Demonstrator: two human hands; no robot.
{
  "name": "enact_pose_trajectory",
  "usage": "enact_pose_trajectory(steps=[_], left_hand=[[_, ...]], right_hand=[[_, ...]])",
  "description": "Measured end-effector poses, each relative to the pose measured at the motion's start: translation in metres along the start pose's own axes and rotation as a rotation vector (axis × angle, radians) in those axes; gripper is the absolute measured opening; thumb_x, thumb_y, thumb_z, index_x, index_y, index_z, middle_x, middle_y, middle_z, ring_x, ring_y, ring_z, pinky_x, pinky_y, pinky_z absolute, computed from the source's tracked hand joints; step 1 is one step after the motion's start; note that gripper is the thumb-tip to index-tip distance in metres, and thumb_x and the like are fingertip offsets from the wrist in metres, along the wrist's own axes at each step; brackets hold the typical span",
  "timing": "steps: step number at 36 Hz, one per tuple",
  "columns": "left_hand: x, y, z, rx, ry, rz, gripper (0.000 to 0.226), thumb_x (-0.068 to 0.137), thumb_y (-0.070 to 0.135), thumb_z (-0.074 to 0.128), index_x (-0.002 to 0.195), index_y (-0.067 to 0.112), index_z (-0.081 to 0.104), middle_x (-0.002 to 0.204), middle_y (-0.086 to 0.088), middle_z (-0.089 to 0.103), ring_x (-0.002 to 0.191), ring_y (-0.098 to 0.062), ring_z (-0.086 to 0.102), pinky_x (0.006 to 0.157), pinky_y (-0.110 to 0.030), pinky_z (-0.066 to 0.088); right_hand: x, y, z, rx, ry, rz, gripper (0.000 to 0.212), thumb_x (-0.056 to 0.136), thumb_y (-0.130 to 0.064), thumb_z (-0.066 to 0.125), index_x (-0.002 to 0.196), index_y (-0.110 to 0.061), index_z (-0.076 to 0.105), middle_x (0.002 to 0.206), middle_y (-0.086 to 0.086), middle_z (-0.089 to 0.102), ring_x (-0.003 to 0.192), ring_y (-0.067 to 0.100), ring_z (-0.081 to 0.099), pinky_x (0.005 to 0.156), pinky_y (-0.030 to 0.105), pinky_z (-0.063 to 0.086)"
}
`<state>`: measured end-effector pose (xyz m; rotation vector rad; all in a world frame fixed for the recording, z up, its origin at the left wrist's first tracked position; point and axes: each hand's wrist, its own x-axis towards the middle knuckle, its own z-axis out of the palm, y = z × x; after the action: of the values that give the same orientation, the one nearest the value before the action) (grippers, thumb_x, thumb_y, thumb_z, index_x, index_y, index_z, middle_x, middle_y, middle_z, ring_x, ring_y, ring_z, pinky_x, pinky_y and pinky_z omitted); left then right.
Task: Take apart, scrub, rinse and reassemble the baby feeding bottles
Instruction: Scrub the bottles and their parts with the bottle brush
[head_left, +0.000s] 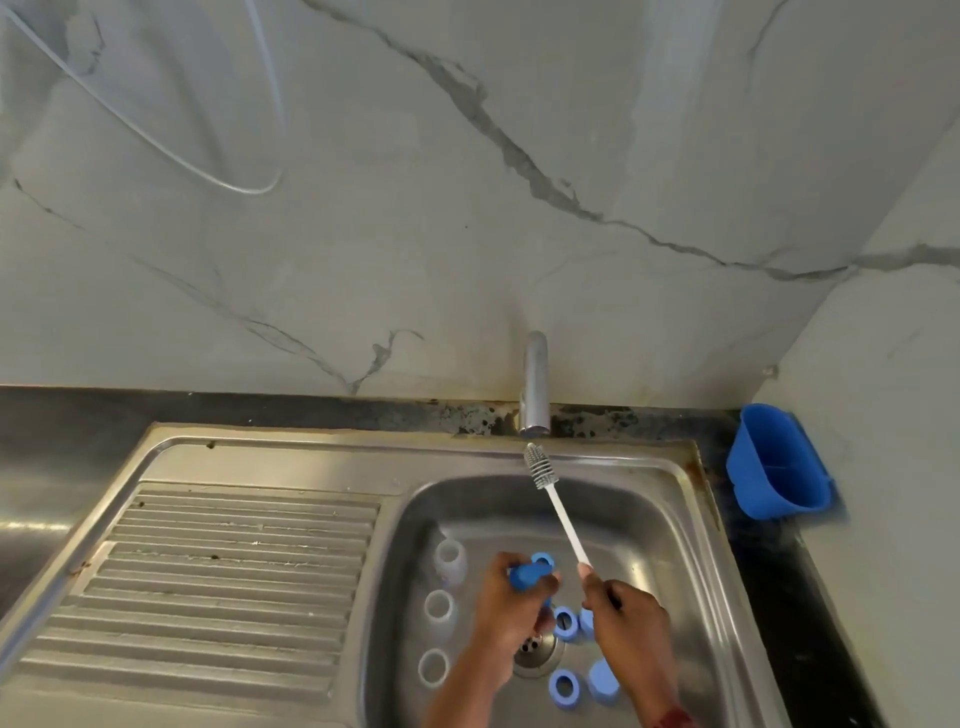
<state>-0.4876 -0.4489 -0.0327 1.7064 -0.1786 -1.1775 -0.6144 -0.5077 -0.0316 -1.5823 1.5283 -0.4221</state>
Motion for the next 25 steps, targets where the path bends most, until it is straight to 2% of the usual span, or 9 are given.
enact_pose_trajectory(steps=[4, 8, 12, 15, 17, 18, 20, 22, 25], left_hand=[[0.017, -0.003, 0.009, 0.001, -0.068, -0.035, 0.037, 0.082, 0.01, 0.08, 0.109, 0.01, 0.055, 0.084, -0.015, 0.063, 0.054, -0.022, 0.055, 0.052, -0.031, 0.052], [0.033, -0.005, 0.021, 0.024, -0.114, -0.08, 0.025, 0.092, -0.001, 0.061, 0.112, 0.014, 0.054, 0.092, -0.016, 0.063, 0.058, -0.025, 0.057, 0.055, -0.032, 0.051], [0.054, -0.013, 0.035, 0.195, -0.131, -0.07, 0.035, 0.084, -0.005, 0.057, 0.102, 0.025, 0.057, 0.089, -0.02, 0.061, 0.053, -0.025, 0.056, 0.049, -0.029, 0.045], [0.072, -0.017, 0.044, 0.336, -0.102, -0.019, 0.031, 0.082, 0.003, 0.06, 0.101, 0.026, 0.058, 0.093, -0.013, 0.063, 0.055, -0.023, 0.058, 0.047, -0.029, 0.047], [0.076, -0.017, 0.048, 0.508, -0.087, 0.088, 0.037, 0.081, 0.009, 0.068, 0.107, 0.032, 0.057, 0.102, -0.001, 0.065, 0.074, -0.021, 0.068, 0.064, -0.029, 0.056], [0.076, -0.016, 0.049, 0.567, -0.086, 0.128, 0.041, 0.08, 0.013, 0.071, 0.113, 0.032, 0.057, 0.107, 0.002, 0.065, 0.087, -0.02, 0.069, 0.074, -0.025, 0.056], [0.077, -0.017, 0.052, 0.601, -0.086, 0.168, 0.049, 0.079, 0.016, 0.076, 0.124, 0.024, 0.058, 0.115, 0.001, 0.066, 0.102, -0.017, 0.066, 0.081, -0.016, 0.048], [0.081, -0.019, 0.054, 0.625, -0.062, 0.183, 0.05, 0.078, 0.018, 0.078, 0.125, 0.018, 0.059, 0.118, 0.0, 0.066, 0.108, -0.017, 0.063, 0.083, -0.016, 0.045], [0.089, -0.025, 0.057, 0.695, -0.027, 0.217, 0.047, 0.076, 0.022, 0.081, 0.12, 0.019, 0.064, 0.117, 0.001, 0.067, 0.107, -0.016, 0.063, 0.088, -0.02, 0.048]], right_hand=[[0.009, -0.006, 0.005, 0.046, 0.026, 0.041, 0.057, 0.093, -0.052, 0.056, 0.075, 0.001, 0.068, 0.069, 0.014, 0.066, 0.069, 0.026, 0.06, 0.058, 0.024, 0.043], [0.018, -0.006, 0.006, 0.017, 0.045, 0.029, 0.056, 0.094, -0.051, 0.054, 0.07, -0.004, 0.069, 0.065, 0.007, 0.067, 0.07, 0.021, 0.062, 0.065, 0.027, 0.045], [0.028, -0.004, 0.007, 0.035, 0.081, 0.065, 0.052, 0.092, -0.049, 0.061, 0.052, -0.014, 0.063, 0.052, 0.0, 0.062, 0.064, 0.017, 0.061, 0.061, 0.028, 0.044], [0.038, -0.005, 0.004, 0.042, 0.068, 0.056, 0.046, 0.092, -0.049, 0.06, 0.058, -0.019, 0.068, 0.055, -0.002, 0.065, 0.066, 0.015, 0.062, 0.064, 0.029, 0.045], [0.043, -0.005, 0.002, 0.031, 0.062, 0.04, 0.045, 0.093, -0.05, 0.057, 0.062, -0.019, 0.069, 0.057, -0.002, 0.065, 0.065, 0.015, 0.062, 0.065, 0.03, 0.047], [0.045, -0.002, 0.001, 0.027, 0.065, 0.042, 0.046, 0.093, -0.052, 0.055, 0.063, -0.02, 0.069, 0.056, -0.001, 0.064, 0.064, 0.016, 0.062, 0.065, 0.032, 0.048], [0.048, 0.002, -0.001, 0.042, 0.074, 0.056, 0.049, 0.093, -0.055, 0.054, 0.063, -0.019, 0.068, 0.054, -0.001, 0.063, 0.061, 0.018, 0.061, 0.064, 0.036, 0.05], [0.051, 0.007, -0.004, 0.072, 0.086, 0.062, 0.051, 0.092, -0.057, 0.054, 0.064, -0.017, 0.069, 0.052, 0.0, 0.061, 0.057, 0.018, 0.059, 0.062, 0.037, 0.05], [0.051, 0.008, -0.009, 0.125, 0.071, 0.046, 0.056, 0.091, -0.059, 0.052, 0.066, -0.011, 0.067, 0.055, 0.009, 0.061, 0.052, 0.017, 0.054, 0.055, 0.032, 0.043]])
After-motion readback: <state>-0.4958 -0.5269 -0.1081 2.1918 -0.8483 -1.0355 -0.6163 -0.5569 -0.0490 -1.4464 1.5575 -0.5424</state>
